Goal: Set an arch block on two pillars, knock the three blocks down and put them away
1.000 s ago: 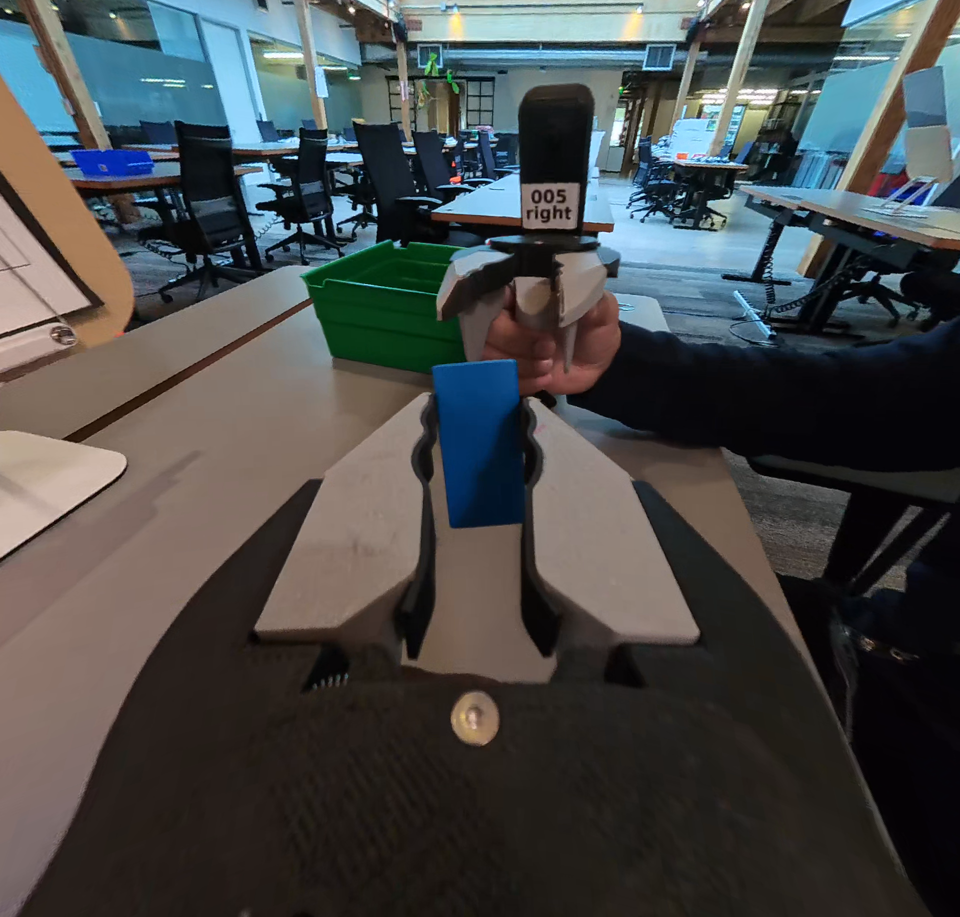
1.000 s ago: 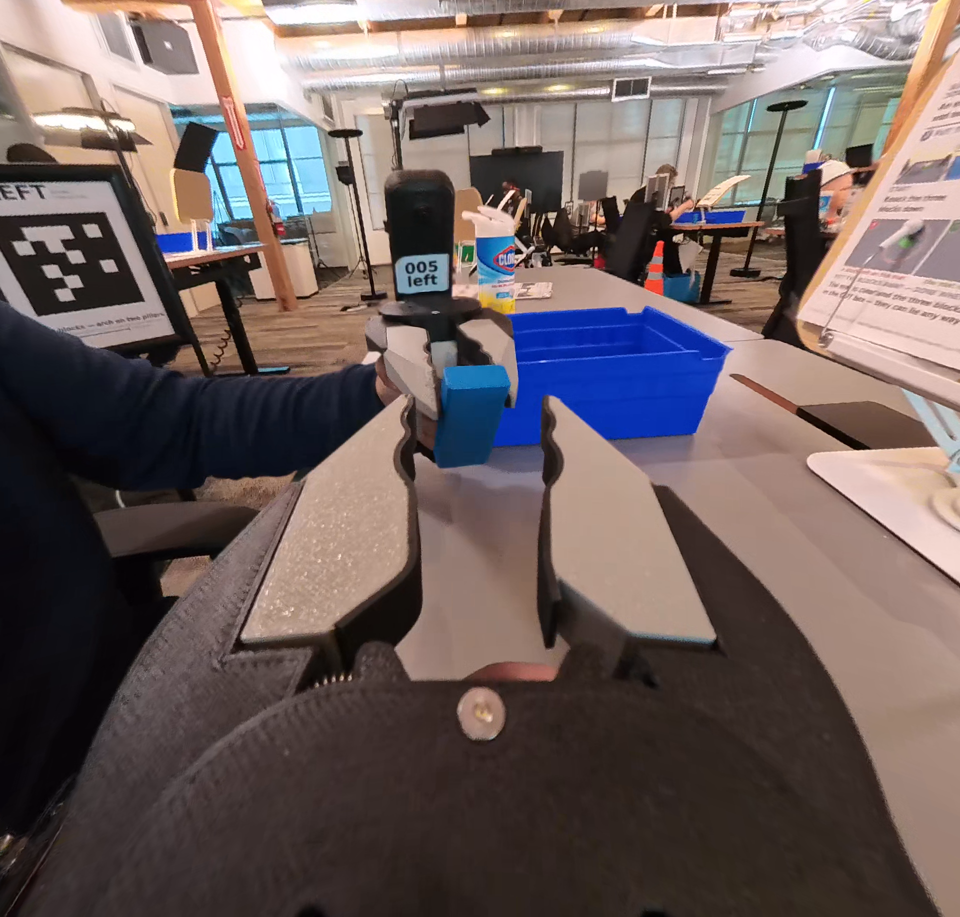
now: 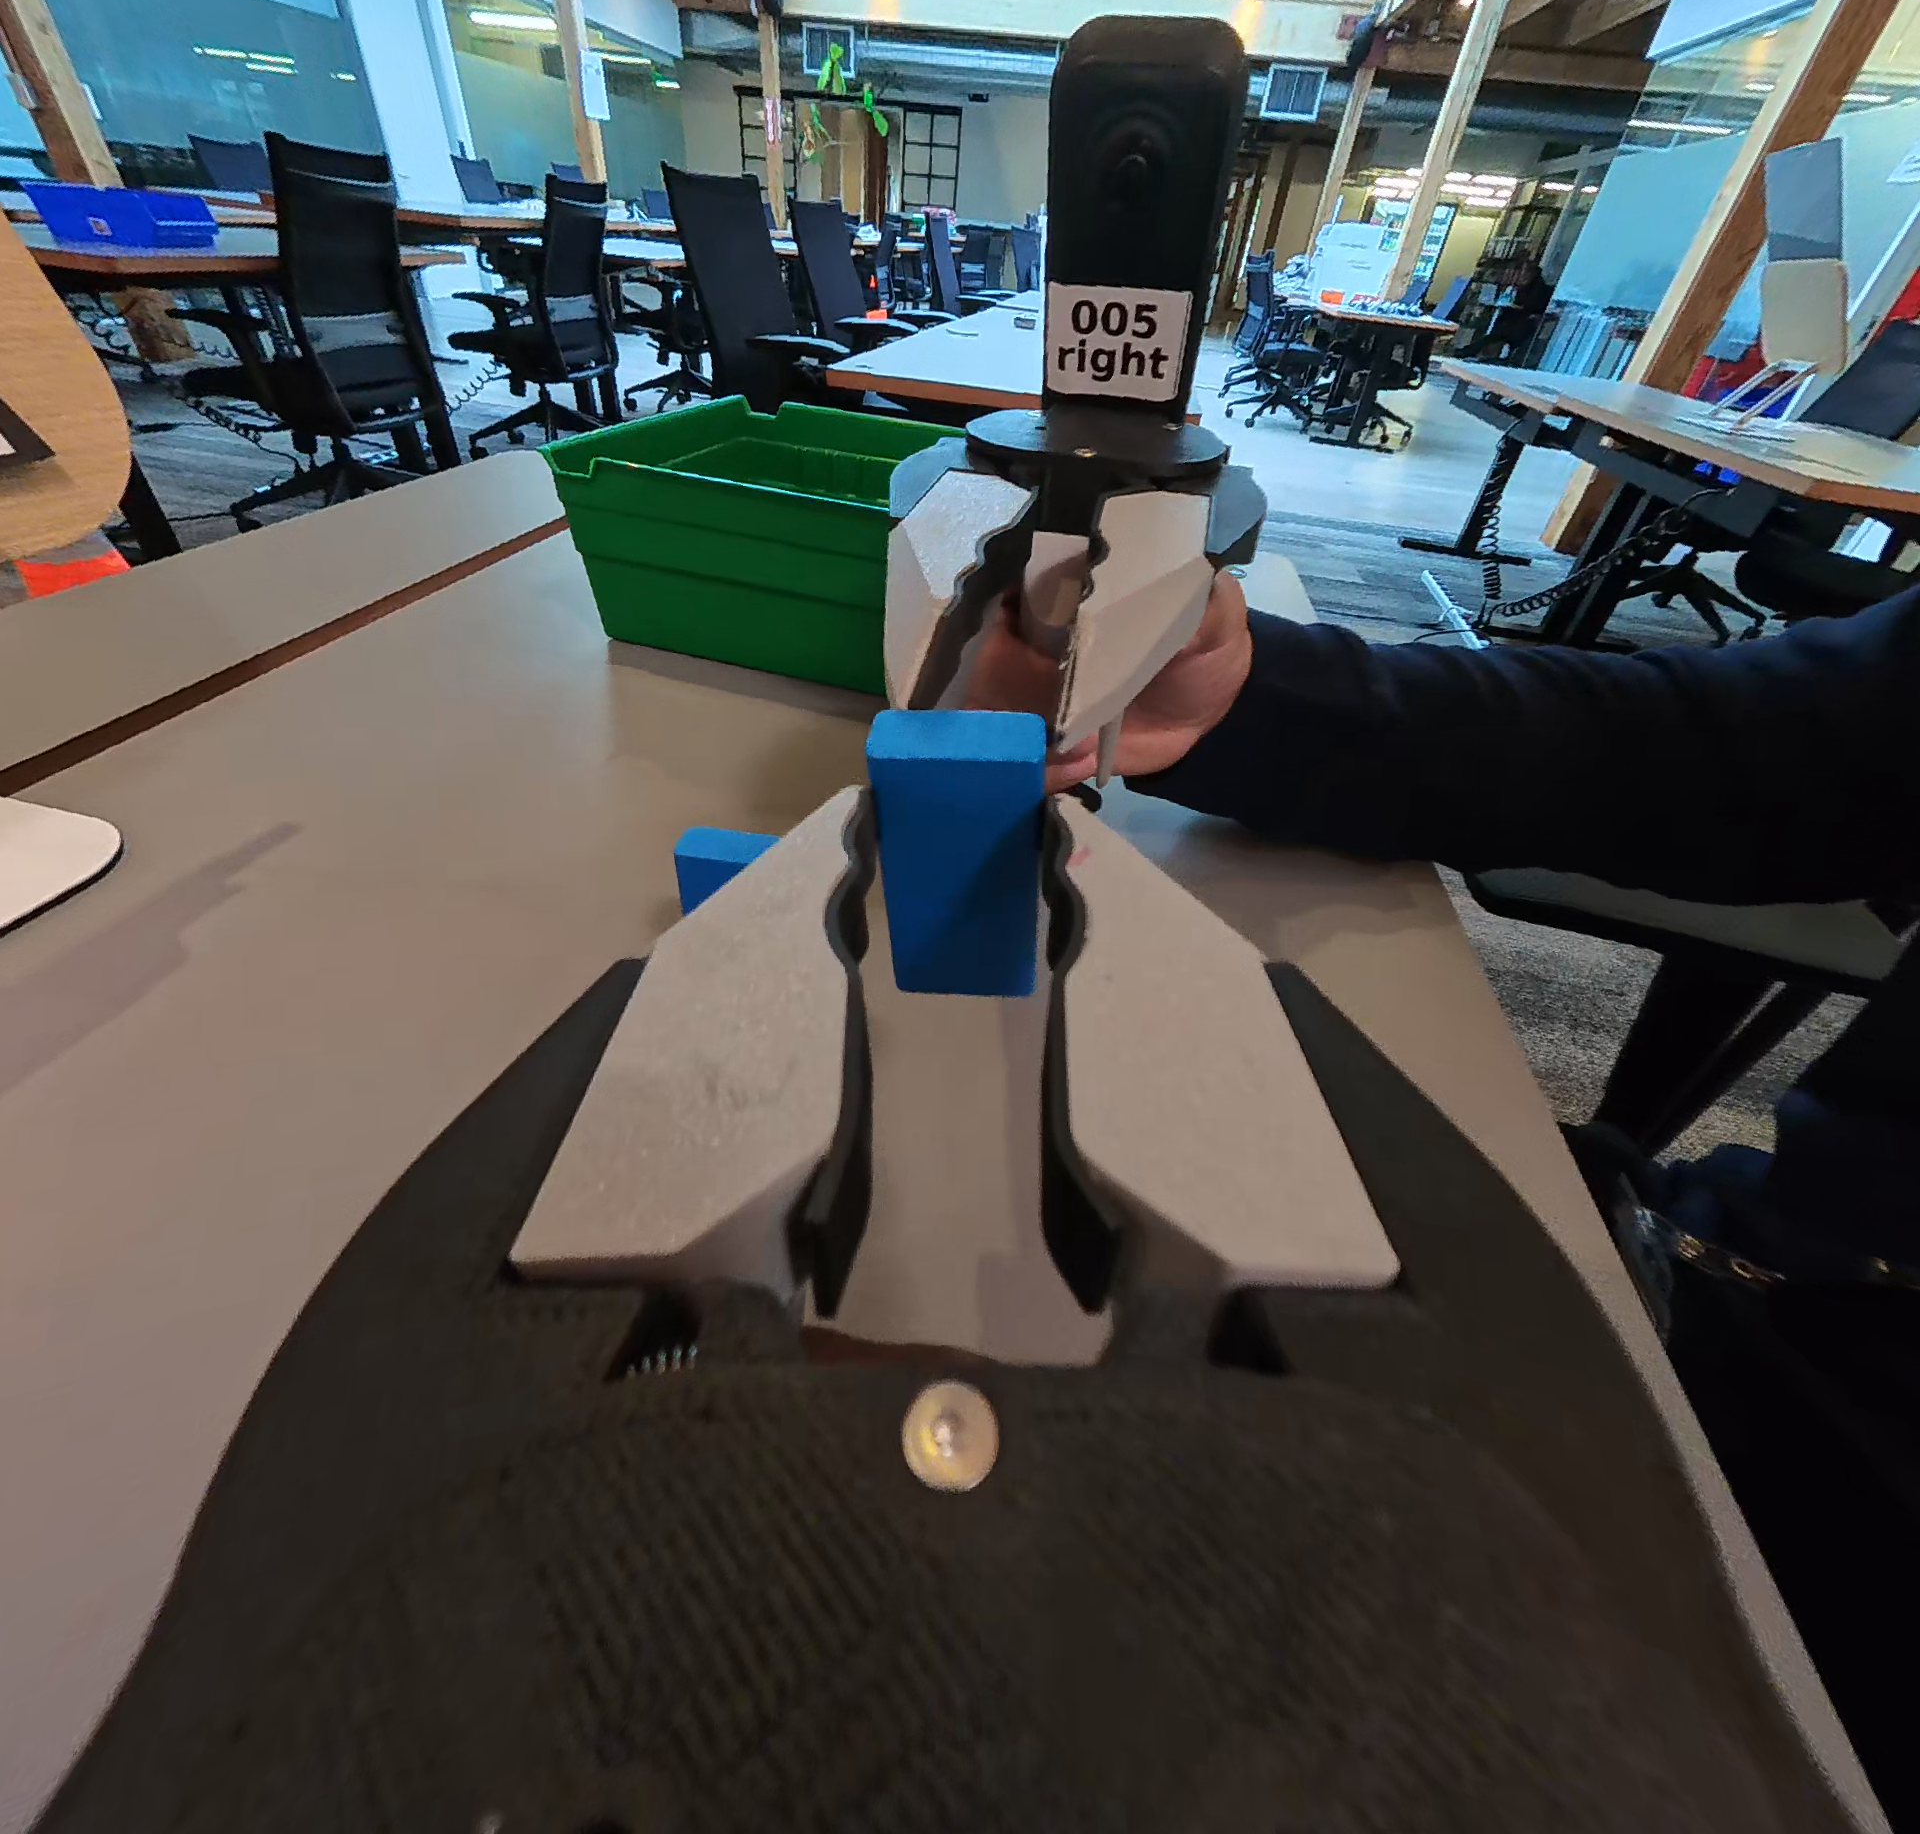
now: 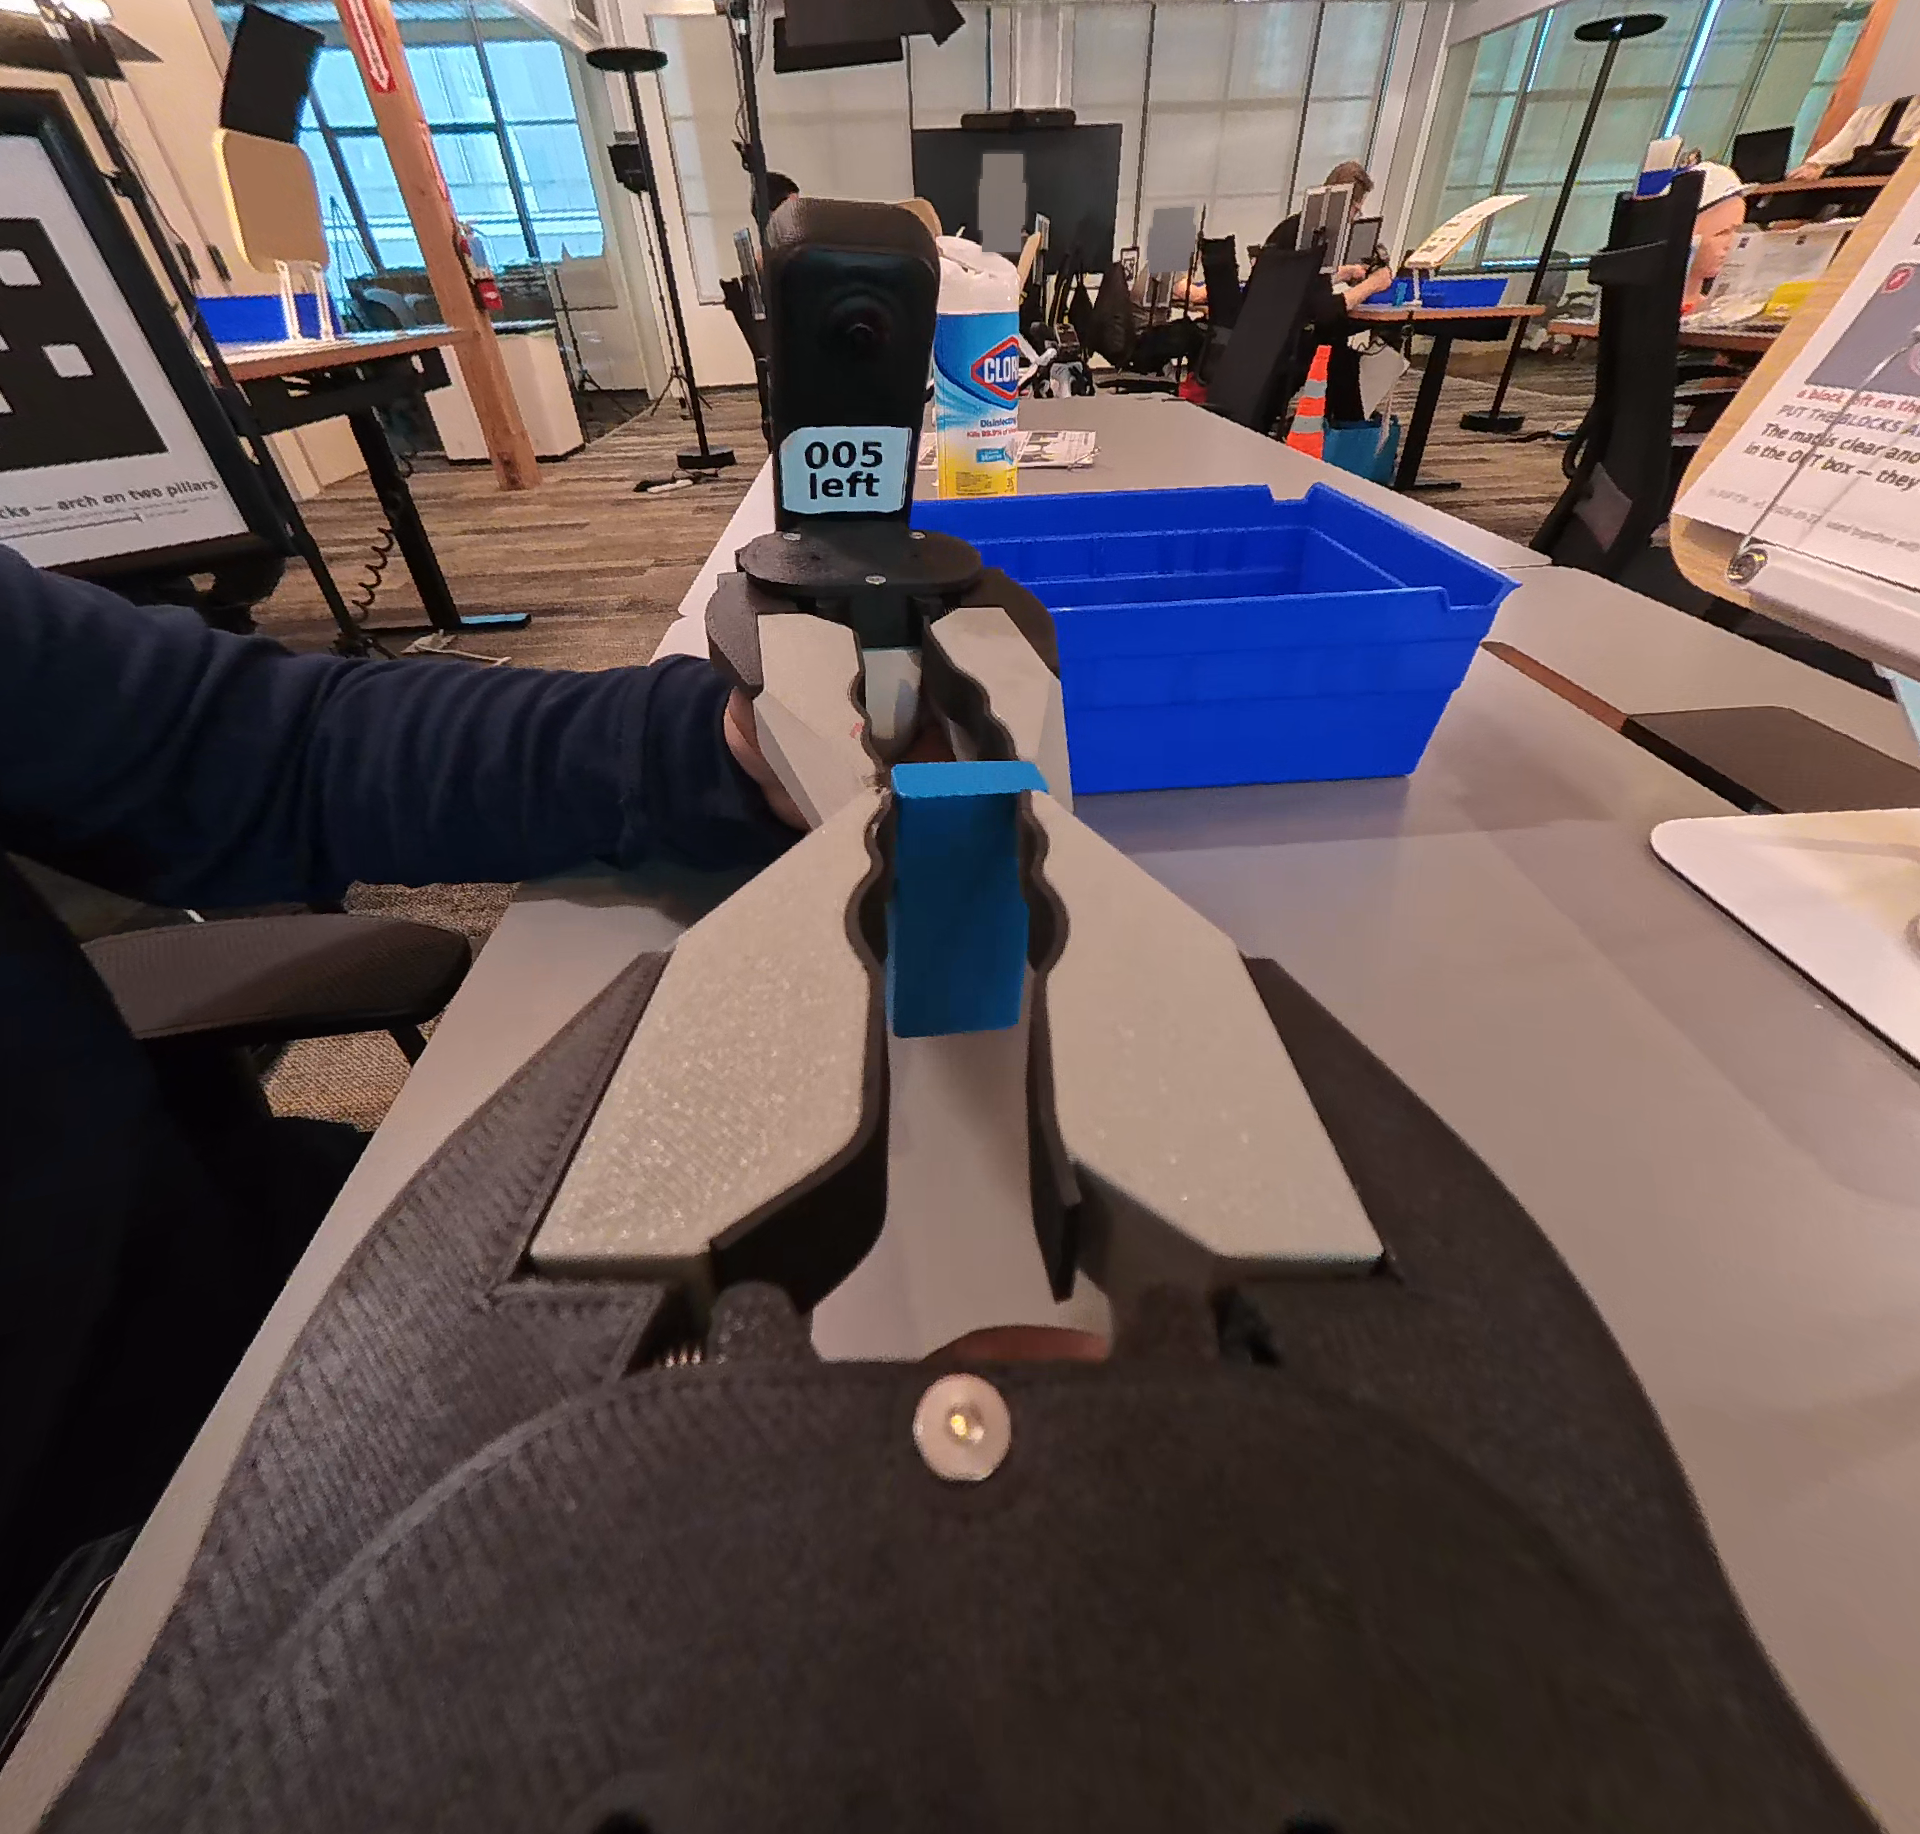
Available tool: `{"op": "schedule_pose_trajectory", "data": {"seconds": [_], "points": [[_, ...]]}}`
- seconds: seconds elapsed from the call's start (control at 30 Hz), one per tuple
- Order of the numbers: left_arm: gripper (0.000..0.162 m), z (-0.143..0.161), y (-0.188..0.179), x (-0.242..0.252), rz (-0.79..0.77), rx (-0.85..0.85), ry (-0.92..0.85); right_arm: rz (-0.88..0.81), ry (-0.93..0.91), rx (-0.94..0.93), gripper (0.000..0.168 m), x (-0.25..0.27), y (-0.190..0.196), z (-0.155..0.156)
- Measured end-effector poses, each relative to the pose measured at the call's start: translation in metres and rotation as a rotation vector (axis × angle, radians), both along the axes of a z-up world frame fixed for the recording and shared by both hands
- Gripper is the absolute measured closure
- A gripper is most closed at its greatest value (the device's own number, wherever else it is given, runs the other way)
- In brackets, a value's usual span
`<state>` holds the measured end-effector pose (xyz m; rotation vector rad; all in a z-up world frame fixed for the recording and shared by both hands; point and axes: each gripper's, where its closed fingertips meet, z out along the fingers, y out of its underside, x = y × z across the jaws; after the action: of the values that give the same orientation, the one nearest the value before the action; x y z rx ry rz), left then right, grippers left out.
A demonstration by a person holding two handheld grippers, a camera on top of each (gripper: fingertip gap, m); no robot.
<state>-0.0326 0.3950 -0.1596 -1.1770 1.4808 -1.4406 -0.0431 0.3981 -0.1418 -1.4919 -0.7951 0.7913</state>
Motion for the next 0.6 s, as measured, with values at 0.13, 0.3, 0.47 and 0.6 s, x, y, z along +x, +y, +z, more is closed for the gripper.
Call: {"op": "schedule_pose_trajectory", "data": {"seconds": [0.13,0.3,0.47,0.6], "points": [[0.132,-0.003,0.001,0.001,0.011,0.011,0.013,-0.004,-0.005,-0.01,0.148,0.001,0.002,-0.003],[0.133,-0.008,0.004,0.002,0.026,0.022,0.036,-0.025,-0.038,-0.012,0.148,0.001,0.005,-0.008],[0.133,-0.018,0.008,0.008,0.015,0.036,0.074,-0.065,-0.053,0.023,0.142,0.013,0.006,-0.002],[0.133,-0.034,0.024,0.016,0.034,0.056,0.117,-0.086,0.02,0.03,0.14,0.027,0.007,0.008]]}}
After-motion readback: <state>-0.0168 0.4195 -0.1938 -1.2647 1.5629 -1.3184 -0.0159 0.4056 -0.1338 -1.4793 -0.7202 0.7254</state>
